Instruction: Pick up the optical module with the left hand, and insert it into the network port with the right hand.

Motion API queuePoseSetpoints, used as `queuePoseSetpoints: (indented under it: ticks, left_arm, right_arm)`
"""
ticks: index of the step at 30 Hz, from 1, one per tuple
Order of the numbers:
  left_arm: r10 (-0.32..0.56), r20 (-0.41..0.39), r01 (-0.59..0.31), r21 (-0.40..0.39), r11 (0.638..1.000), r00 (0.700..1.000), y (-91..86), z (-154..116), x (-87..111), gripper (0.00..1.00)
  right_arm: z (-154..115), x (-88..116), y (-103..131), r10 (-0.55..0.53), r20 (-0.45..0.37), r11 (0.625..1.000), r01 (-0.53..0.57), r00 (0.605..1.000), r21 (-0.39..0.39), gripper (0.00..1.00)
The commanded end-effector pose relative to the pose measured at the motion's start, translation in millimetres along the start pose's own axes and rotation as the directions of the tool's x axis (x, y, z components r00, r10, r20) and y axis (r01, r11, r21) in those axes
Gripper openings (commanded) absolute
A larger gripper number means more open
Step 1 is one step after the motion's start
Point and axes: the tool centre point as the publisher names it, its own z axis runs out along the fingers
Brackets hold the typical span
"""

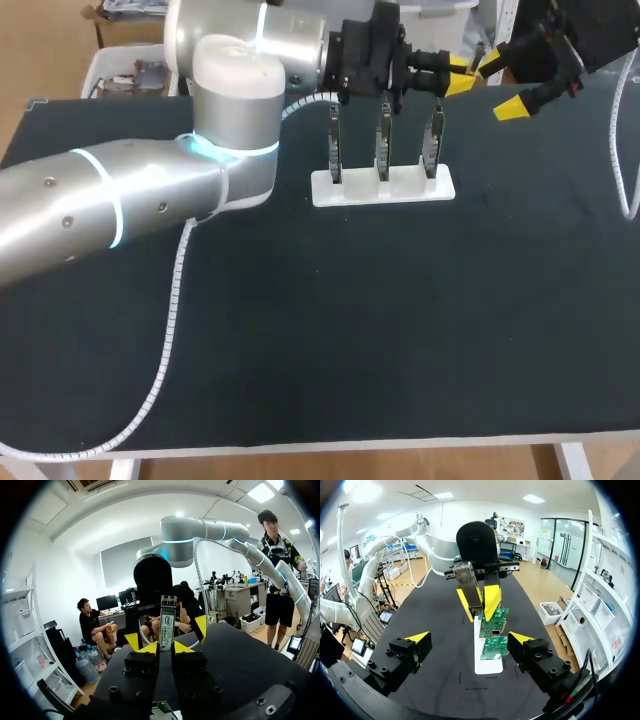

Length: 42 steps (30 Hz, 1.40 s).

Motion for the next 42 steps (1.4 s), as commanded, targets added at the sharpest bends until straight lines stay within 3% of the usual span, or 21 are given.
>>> queuePoseSetpoints:
  ticks: [1, 13, 42]
  left_arm:
    - [-0.001, -0.002, 0.001, -0.03, 1.0, 1.0, -11.6, -6.8, 0.4, 0.0]
    - [-0.014, -0.027, 0.013, -0.036, 0.999, 1.0, -14.6, -16.7, -0.5, 0.0]
    - [-0.021, -0.029, 0.021, -0.015, 1.0, 0.999, -7.5, -12.6, 1.0, 0.0]
  right_arm:
    - [0.1, -0.1, -0.2, -0.001, 0.0, 1.0, 0.001, 1.0, 0.0, 1.0]
    - [0.1, -0.1, -0.2, -0.001, 0.0, 1.0, 0.001, 1.0, 0.0, 1.0]
    - [0.1, -0.1, -0.2, -0.001, 0.0, 1.0, 0.001, 1.0, 0.0, 1.0]
